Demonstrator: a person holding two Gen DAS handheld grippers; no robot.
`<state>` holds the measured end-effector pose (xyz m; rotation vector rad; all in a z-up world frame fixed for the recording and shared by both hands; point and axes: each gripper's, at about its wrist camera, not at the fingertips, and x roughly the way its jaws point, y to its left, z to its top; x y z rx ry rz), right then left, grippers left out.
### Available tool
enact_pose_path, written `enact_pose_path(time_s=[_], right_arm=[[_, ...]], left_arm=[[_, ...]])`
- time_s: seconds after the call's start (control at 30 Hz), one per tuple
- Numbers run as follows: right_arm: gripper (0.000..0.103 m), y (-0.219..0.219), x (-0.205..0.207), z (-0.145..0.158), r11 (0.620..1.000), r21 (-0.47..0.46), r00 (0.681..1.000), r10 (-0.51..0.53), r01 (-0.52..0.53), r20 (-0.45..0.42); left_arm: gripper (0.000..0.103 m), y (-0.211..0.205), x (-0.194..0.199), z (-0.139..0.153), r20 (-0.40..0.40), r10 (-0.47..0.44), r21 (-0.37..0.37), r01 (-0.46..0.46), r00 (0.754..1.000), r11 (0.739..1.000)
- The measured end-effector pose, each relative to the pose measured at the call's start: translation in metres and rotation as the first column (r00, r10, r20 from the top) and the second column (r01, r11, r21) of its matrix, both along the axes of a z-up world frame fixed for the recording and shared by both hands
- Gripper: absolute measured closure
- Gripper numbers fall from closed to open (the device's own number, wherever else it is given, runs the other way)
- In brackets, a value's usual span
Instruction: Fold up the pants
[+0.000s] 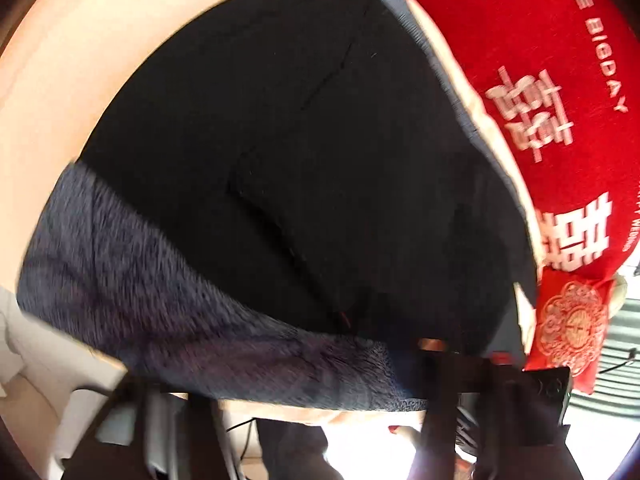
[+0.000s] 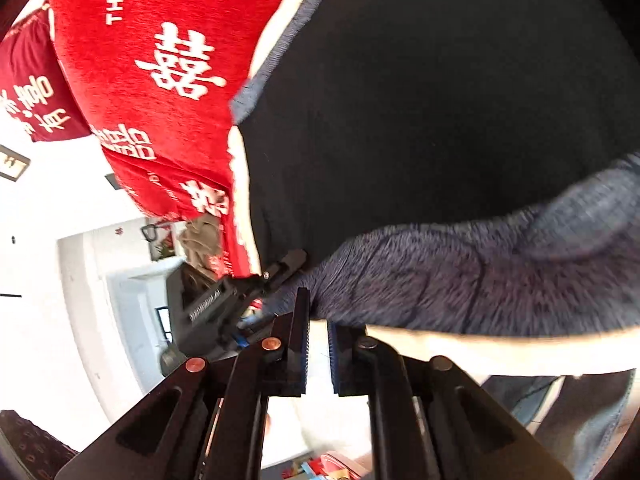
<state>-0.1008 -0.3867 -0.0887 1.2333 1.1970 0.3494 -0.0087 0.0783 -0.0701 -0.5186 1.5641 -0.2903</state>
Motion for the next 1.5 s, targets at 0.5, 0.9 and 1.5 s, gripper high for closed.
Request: enact_pose_path(time_s=[0.5, 0.9, 1.5], right_arm=[[0.099, -0.079, -0.086, -0.041, 0.850, 0.161, 0.863, -0.480, 0.502, -0.158], [0.097, -0.111, 0.031, 0.111, 0.984, -0.160, 0.993, -0.060, 0.076, 0.100], [0.088, -0.178, 0.266, 0.000, 0.967, -0.239, 0.990, 0.063, -0.092, -0.125]], left_arm=[[0.079, -0.005, 0.020, 0.040, 0.057, -0.157, -0.028, 0.159, 0.986, 0.987], [0.079, -0.029, 0.067, 0.110, 0.168, -0.130, -0.026, 0.136, 0.977, 0.990], [0.078, -0.132, 0.239, 0.010, 0.182, -0.186, 0.216, 0.145, 0.966, 0.965]])
